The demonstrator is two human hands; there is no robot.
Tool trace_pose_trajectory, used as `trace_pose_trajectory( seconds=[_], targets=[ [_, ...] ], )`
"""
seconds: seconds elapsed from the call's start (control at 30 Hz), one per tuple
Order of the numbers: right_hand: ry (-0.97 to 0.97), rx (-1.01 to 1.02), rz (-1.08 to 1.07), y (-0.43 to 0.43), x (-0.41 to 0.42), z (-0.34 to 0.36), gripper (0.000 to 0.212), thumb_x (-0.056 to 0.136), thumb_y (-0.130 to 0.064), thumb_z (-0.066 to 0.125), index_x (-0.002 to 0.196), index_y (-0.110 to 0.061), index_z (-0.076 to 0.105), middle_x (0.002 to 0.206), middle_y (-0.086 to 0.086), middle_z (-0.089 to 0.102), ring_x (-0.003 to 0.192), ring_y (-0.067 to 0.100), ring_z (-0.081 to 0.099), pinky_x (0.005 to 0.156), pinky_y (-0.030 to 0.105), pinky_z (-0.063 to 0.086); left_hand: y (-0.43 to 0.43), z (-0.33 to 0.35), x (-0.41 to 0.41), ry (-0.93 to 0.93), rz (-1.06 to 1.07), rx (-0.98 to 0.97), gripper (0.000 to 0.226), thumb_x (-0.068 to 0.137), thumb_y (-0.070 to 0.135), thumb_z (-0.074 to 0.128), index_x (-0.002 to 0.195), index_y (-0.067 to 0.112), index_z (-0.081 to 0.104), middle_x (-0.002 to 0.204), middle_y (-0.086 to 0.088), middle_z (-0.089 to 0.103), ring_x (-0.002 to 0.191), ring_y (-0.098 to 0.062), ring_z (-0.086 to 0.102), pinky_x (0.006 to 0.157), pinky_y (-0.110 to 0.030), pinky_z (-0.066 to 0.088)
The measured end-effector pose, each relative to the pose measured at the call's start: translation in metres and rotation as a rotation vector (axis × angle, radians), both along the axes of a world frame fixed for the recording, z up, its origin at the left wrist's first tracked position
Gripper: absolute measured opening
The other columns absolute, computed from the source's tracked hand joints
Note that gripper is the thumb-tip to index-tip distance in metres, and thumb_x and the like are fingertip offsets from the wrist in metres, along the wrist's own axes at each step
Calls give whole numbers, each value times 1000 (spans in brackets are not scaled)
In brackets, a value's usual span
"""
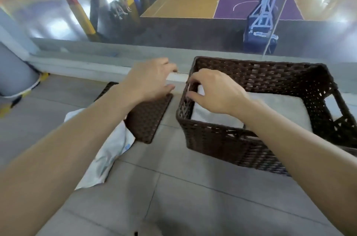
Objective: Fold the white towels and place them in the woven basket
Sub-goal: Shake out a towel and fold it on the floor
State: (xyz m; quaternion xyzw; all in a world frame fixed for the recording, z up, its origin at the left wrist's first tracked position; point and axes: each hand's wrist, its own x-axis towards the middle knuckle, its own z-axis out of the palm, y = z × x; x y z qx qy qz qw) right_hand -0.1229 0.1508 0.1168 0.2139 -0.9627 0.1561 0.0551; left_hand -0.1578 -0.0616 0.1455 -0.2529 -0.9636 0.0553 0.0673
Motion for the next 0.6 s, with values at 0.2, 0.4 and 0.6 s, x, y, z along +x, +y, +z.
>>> trace_pose_trajectory(
  seconds=[0.2,0.4,0.6],
  targets=[
    [18,-150,294,-129,65,-19,32,99,-39,59,123,-20,70,117,1,70,107,25,67,90,45,55,-153,-51,41,-222,356,-81,42,95,48,67,132,29,62,132,0,66,116,-26,64,92,-45,57],
    [-371,141,302,-184,91,-120,36,102,-40,59,132,-19,66,131,6,65,121,28,61,102,45,51,-242,-189,90,-531,733,-103,109,74,72,81,164,39,29,166,-14,28,140,-44,51,111,-51,47],
    [-530,246,199,-183,115,-163,39,98,-46,59,132,-27,65,132,3,66,122,28,62,101,43,53,-268,-273,112,-415,661,45,57,83,36,77,132,21,52,122,-15,46,109,-40,58,91,-45,54]
  ],
)
